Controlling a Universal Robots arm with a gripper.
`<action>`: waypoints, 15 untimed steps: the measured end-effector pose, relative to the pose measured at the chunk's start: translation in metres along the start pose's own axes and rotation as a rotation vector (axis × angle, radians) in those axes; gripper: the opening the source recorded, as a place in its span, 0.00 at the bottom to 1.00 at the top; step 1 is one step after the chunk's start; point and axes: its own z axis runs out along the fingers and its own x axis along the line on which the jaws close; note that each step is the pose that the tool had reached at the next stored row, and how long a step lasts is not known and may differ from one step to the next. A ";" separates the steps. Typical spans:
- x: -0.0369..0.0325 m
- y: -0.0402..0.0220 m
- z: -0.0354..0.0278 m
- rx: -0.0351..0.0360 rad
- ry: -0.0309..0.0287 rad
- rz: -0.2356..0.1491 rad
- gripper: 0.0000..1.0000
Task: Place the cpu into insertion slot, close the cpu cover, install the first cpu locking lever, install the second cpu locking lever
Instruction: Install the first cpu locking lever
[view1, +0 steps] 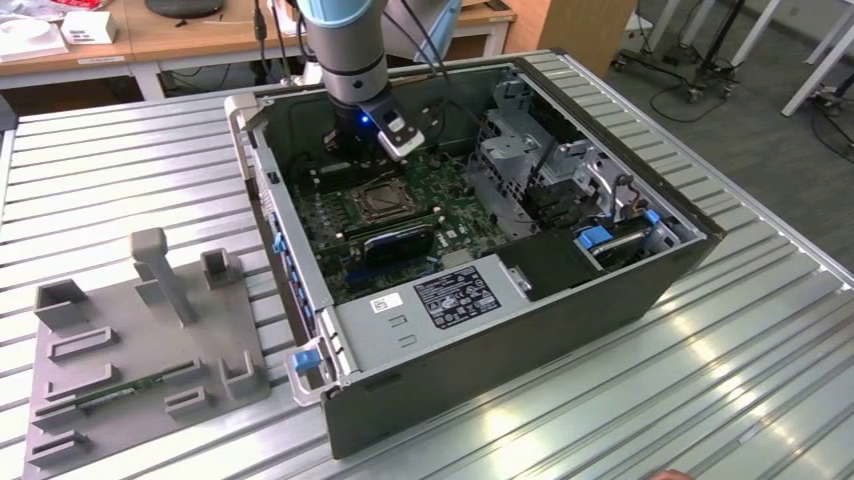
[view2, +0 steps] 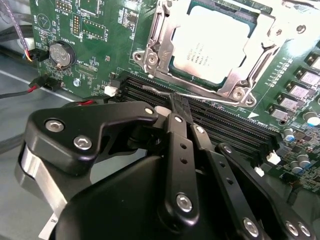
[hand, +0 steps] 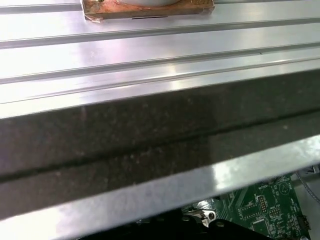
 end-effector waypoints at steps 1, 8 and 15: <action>0.0001 -0.0001 0.0004 -0.0001 -0.0004 0.000 0.11; 0.0006 -0.0008 0.0031 -0.0005 -0.0030 -0.001 0.11; 0.0009 -0.0010 0.0045 0.0100 -0.0060 -0.003 0.11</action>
